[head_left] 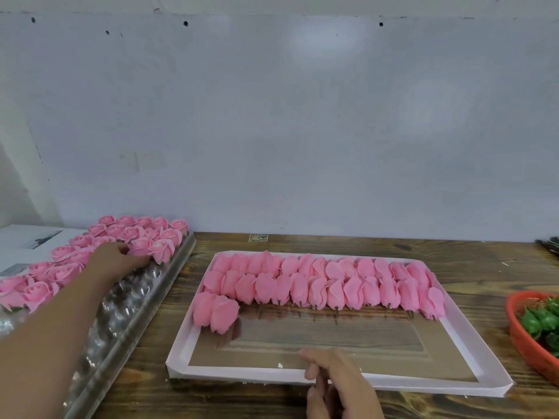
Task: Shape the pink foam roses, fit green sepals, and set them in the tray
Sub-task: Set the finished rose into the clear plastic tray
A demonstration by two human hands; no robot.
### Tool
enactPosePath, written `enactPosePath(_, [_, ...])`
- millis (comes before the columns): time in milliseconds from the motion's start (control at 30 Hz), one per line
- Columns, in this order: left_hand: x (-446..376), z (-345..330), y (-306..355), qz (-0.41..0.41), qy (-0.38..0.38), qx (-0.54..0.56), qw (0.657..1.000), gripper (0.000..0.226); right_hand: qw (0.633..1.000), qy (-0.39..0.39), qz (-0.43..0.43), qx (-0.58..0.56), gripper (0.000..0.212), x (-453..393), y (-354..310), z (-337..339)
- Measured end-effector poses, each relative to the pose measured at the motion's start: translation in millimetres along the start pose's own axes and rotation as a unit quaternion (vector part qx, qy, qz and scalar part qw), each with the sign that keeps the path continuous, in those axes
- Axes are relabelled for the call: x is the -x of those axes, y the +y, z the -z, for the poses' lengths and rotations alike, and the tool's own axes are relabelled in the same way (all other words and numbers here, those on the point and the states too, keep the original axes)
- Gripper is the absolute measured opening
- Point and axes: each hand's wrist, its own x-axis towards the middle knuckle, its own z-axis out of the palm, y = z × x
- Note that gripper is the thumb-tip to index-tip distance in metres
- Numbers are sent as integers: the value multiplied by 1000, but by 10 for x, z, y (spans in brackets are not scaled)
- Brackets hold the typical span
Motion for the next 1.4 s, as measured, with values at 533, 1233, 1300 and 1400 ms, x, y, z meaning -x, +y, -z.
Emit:
enactPosePath(533, [1813, -451, 599, -210, 17, -31, 977, 15, 996, -53, 65, -22, 36, 37, 18, 142])
enactPosePath(1233, [2586, -1060, 446, -542, -118, -98, 826, 23, 996, 62, 63, 22, 37, -94, 232, 159])
enactPosePath(1300, [2655, -1055, 437, -560, -117, -76, 817, 17, 997, 67, 37, 8, 33, -132, 217, 171])
enactPosePath(1400, [2767, -1099, 483, -591, -134, -17, 795, 13, 995, 78, -14, -56, 28, -217, 153, 156])
